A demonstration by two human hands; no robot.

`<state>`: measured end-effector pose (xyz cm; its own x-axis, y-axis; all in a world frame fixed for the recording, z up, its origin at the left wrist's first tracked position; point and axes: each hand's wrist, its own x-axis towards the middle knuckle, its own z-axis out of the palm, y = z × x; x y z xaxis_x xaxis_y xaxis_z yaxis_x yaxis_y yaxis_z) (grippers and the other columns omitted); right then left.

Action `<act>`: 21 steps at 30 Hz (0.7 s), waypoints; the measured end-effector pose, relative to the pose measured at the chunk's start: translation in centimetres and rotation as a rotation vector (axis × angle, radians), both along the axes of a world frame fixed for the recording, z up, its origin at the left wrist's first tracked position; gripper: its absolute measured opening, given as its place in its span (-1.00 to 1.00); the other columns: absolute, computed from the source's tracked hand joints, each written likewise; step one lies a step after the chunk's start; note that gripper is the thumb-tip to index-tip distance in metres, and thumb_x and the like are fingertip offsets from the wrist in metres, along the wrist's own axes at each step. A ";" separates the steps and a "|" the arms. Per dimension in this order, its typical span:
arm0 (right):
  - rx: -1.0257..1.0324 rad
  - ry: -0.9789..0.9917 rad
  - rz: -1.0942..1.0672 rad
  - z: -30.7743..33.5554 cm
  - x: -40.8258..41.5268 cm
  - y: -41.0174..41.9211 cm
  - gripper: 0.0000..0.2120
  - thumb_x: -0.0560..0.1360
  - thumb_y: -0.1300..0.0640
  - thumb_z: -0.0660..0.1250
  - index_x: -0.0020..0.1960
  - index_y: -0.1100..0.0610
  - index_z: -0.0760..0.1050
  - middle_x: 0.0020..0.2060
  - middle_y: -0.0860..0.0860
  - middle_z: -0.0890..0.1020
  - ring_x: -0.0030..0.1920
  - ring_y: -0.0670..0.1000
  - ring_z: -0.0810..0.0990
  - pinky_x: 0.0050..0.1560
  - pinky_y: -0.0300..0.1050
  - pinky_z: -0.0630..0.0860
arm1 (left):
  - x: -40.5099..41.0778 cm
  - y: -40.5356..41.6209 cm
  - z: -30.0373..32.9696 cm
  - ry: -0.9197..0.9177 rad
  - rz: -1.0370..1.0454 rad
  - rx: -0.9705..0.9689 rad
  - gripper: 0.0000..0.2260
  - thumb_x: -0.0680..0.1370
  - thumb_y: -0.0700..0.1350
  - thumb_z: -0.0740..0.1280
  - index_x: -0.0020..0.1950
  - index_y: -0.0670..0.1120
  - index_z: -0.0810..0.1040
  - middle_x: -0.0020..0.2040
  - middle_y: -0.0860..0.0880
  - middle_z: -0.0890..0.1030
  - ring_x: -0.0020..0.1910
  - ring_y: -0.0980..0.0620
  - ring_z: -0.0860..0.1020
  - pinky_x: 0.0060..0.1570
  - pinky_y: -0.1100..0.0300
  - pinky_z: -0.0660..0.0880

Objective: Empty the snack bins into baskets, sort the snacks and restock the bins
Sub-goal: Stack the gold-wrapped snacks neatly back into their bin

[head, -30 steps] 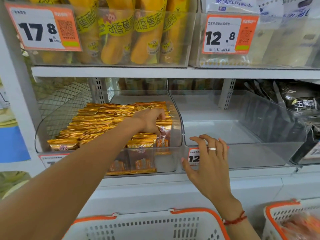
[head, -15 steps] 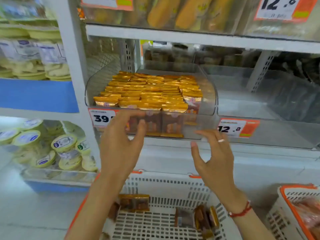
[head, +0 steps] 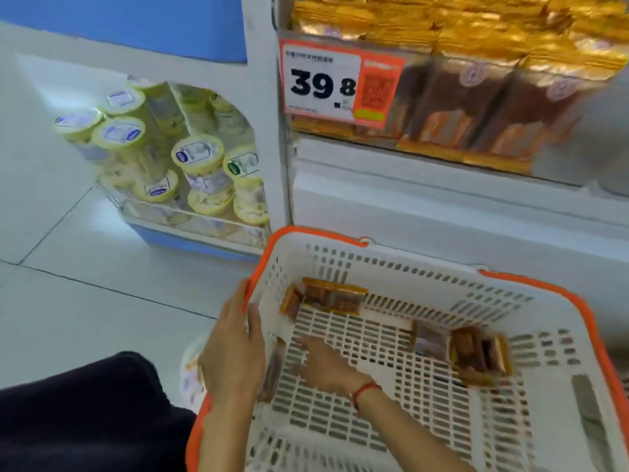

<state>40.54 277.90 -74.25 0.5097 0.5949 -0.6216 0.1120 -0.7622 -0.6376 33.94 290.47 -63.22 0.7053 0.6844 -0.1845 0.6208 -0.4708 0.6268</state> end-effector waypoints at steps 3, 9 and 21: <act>0.070 0.084 0.019 -1.6 -0.5 3.1 -0.61 0.46 0.05 0.41 0.19 0.19 0.40 0.11 0.13 0.51 0.13 0.18 0.51 0.17 0.17 0.48 | 0.1 -0.2 0.0 0.009 0.023 0.011 -0.60 0.67 0.03 0.05 0.52 0.22 0.19 0.41 0.08 0.44 0.25 -0.10 0.51 -0.03 0.09 0.30; 0.067 -0.020 -0.156 -4.0 -1.9 2.9 -0.32 0.24 -0.11 0.56 0.20 0.06 0.29 0.03 -0.02 0.51 0.02 0.05 0.55 -0.03 -0.07 0.51 | 0.0 -0.4 -0.5 0.010 0.066 0.064 -0.60 0.67 -0.03 0.05 0.51 0.21 0.19 0.37 0.08 0.48 0.20 -0.08 0.53 -0.06 0.13 0.26; -0.111 0.128 0.186 -3.5 -3.5 -2.4 -0.41 0.44 0.08 0.47 0.39 0.11 0.30 0.26 0.08 0.47 0.18 0.11 0.49 0.23 -0.02 0.46 | -0.2 -1.1 -1.5 -0.367 -0.033 0.325 -0.55 0.49 -0.32 0.32 0.37 -0.10 0.47 0.36 -0.06 0.47 0.37 -0.05 0.34 0.37 0.10 0.24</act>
